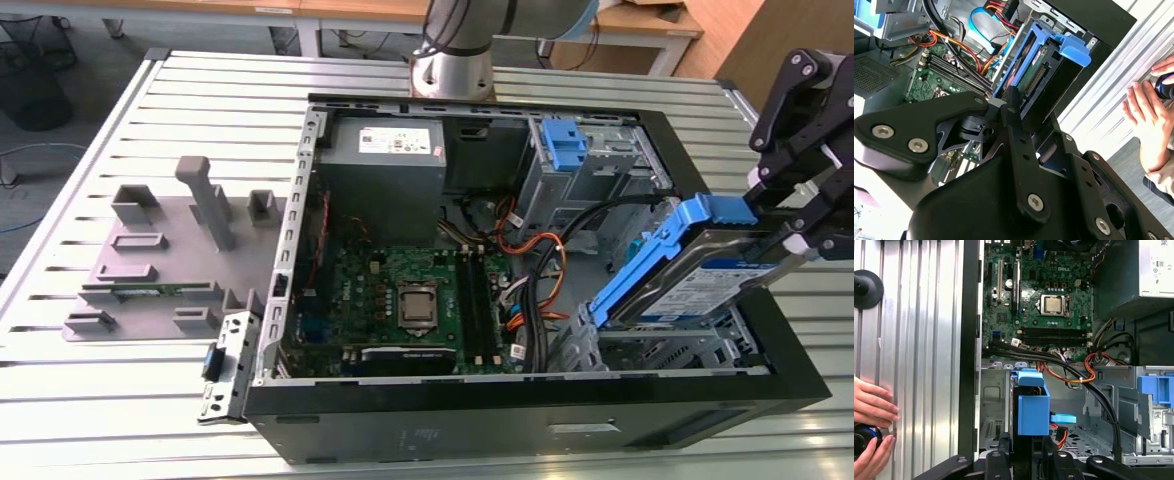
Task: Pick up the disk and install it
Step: 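Insert the disk into the insertion slot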
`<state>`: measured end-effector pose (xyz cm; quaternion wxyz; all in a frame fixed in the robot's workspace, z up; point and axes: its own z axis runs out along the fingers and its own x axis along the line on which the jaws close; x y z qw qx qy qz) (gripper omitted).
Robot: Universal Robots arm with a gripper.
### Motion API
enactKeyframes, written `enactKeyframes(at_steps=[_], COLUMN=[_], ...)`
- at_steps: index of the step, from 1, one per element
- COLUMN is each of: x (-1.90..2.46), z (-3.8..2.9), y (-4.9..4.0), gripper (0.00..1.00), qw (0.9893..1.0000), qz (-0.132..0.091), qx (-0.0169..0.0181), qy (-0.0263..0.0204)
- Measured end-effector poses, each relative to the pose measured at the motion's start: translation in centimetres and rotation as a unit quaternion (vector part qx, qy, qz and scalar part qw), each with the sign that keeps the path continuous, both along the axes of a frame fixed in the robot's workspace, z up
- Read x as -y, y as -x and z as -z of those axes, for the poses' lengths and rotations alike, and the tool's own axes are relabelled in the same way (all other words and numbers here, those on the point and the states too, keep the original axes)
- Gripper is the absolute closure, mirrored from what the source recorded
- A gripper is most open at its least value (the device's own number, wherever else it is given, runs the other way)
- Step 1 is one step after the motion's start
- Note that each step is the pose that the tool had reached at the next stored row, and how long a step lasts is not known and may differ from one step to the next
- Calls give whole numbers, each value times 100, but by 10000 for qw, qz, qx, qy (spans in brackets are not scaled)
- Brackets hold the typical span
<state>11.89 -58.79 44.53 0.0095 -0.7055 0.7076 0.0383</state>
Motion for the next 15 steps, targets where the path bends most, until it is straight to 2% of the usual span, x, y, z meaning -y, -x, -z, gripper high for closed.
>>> enactKeyframes(at_steps=[6,15], x=[0,0], z=[92,104], y=[0,0], gripper=[65,65], qw=[10000,10000], qz=[0,0], qx=[0,0], qy=[0,-1])
